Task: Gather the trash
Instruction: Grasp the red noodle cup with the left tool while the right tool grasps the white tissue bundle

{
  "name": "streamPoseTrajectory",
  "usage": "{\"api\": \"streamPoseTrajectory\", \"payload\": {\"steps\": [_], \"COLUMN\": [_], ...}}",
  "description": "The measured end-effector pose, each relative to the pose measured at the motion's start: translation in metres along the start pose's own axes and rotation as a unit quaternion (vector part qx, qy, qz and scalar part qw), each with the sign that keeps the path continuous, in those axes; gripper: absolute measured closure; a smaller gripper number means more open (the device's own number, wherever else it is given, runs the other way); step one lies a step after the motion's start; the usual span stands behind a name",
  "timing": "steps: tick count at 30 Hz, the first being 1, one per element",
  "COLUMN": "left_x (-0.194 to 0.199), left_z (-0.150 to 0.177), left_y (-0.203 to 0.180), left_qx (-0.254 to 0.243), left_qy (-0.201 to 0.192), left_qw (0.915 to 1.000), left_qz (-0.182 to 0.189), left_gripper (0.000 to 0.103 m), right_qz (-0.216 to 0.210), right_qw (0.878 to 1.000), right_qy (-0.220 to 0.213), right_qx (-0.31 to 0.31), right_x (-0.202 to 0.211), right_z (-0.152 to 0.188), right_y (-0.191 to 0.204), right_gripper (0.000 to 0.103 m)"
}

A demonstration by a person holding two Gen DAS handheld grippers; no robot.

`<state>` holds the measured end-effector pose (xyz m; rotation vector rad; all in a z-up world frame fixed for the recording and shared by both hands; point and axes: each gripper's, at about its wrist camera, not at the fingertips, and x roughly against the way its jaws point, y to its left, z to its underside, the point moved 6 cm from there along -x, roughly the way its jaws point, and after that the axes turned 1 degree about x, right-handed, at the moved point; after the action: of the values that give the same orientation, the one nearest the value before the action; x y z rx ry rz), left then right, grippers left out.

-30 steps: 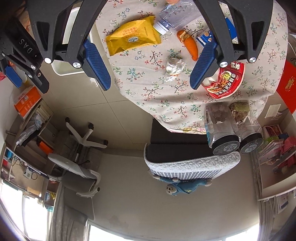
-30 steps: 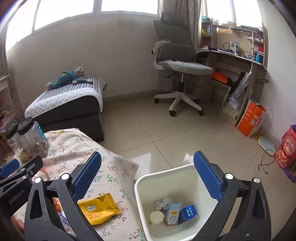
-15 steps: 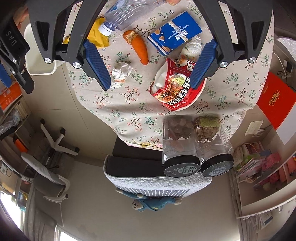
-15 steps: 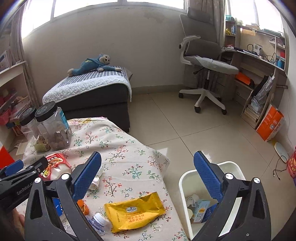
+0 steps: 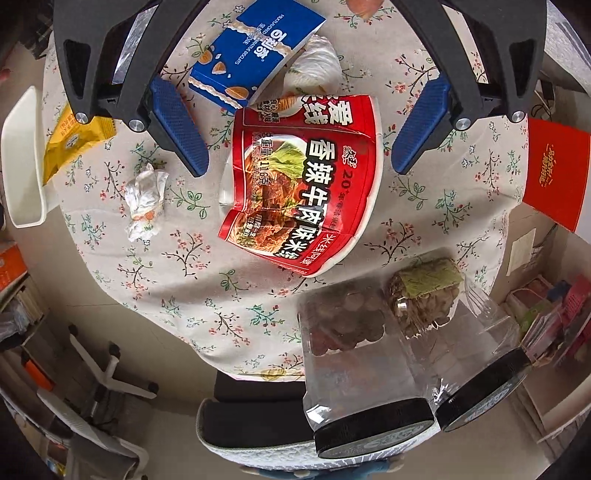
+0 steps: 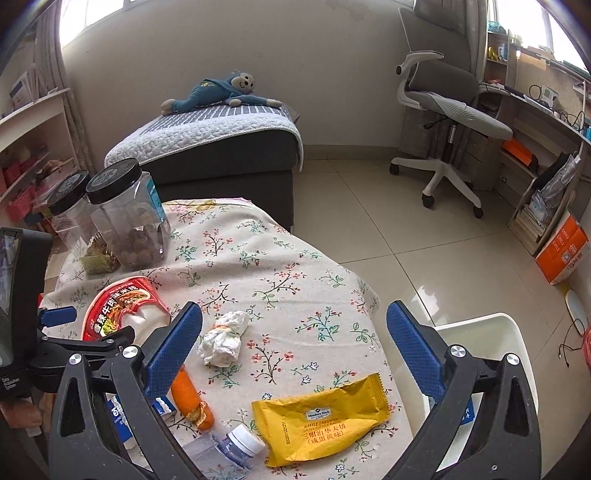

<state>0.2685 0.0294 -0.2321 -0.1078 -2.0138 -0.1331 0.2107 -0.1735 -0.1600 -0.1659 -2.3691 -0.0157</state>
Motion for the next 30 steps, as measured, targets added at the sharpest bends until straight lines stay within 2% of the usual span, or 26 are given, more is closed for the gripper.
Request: {"api": "streamPoseTrajectory", "payload": {"steps": [3,5,7,10,16,20,24,30], "left_x": [-0.014,-0.022,-0.024,-0.018,0.018,0.048,0.076,0.101], "left_z": [0.003,0.006,0.007,0.007,0.001,-0.003,-0.003,0.001], "left_y": [0.004,0.005,0.007,0.012,0.040,0.064,0.084,0.107], "left_qx": [0.009,0.004,0.002,0.012,0.042,0.073,0.100,0.129], "left_qy": [0.021,0.030,0.028,0.017,-0.031,-0.069,-0.099,-0.121], "left_qw": [0.9991,0.9986,0.9986,0.9977,0.9971,0.9937,0.9887,0.9826], "left_qz": [0.035,0.043,0.044,0.065,0.055,0.050,0.051,0.055], "left_gripper": [0.007,0.007,0.007,0.010,0.011,0.011,0.011,0.011], "right_qz": [-0.009,-0.021,-0.032,-0.063,-0.120,-0.171,-0.172,-0.175], "right_qw": [1.000,0.998,0.997,0.993,0.978,0.962,0.960,0.959], "right_qy": [0.017,0.028,0.038,0.060,0.127,0.179,0.196,0.204], "right_qx": [0.022,0.043,0.064,0.084,0.114,0.117,0.099,0.086], "right_x": [-0.009,-0.013,-0.016,-0.019,-0.029,-0.030,-0.035,-0.052], "right_z": [0.005,0.010,0.014,0.022,0.047,0.066,0.074,0.077], "right_y": [0.013,0.024,0.035,0.051,0.089,0.123,0.149,0.188], "right_gripper": [0.007,0.007,0.007,0.007,0.007,0.007,0.007,0.007]}}
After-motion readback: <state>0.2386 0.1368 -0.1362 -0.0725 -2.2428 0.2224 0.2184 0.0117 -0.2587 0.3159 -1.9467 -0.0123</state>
